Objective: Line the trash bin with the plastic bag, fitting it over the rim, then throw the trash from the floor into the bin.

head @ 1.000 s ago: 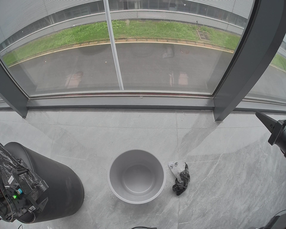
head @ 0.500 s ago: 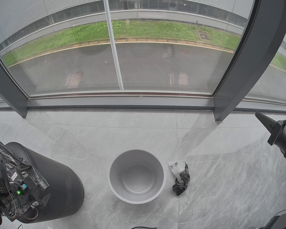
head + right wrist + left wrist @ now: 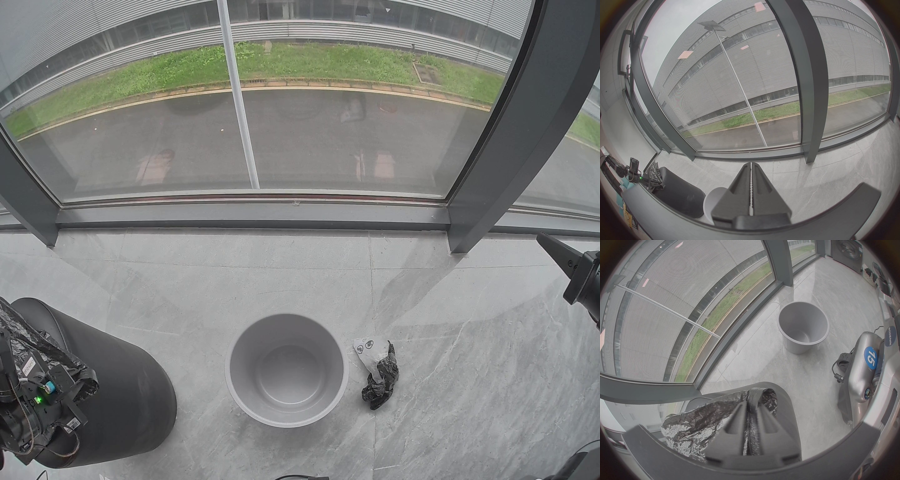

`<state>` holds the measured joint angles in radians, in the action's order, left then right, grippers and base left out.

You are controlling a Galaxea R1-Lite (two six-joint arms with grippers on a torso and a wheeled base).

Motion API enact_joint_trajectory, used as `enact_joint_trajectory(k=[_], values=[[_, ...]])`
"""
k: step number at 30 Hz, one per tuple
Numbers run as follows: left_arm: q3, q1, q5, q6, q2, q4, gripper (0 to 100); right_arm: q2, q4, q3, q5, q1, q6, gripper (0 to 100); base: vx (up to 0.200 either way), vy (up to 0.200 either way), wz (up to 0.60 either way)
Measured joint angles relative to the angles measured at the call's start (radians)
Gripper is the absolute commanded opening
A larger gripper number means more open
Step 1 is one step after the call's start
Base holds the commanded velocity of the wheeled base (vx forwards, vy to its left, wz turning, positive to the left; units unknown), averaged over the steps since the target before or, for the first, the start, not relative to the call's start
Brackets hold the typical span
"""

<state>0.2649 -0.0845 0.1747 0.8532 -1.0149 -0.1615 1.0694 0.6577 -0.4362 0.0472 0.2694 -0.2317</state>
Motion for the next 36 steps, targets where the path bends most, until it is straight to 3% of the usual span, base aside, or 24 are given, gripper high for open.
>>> enact_joint_trajectory(k=[8, 13, 17, 30, 33, 36], values=[[-0.006, 0.001, -0.005, -0.036, 0.005, 0.000, 0, -0.004, 0.000, 0.002, 0.000, 0.000, 0.001, 0, 0.000, 0.000, 0.00], [0.001, 0.001, -0.026, -0.164, 0.009, -0.004, 0, -0.005, 0.000, 0.003, 0.000, 0.000, 0.002, 0, 0.000, 0.000, 0.00], [0.022, 0.000, -0.066, -0.384, 0.015, -0.032, 0, -0.006, 0.000, 0.003, 0.000, 0.000, 0.002, 0, 0.000, 0.000, 0.00], [0.133, 0.006, -0.133, -1.252, 0.082, -0.149, 0, -0.006, 0.000, 0.007, 0.000, 0.003, 0.003, 0, 0.000, 0.000, 0.00], [0.170, 0.007, -0.185, -1.452, 0.108, -0.123, 0, -0.007, 0.000, 0.008, 0.000, 0.003, 0.003, 0, 0.000, 0.000, 0.00], [0.210, 0.007, -0.291, -1.647, 0.137, -0.086, 0, -0.008, 0.000, 0.009, 0.000, 0.005, 0.003, 0, 0.000, 0.000, 0.00]])
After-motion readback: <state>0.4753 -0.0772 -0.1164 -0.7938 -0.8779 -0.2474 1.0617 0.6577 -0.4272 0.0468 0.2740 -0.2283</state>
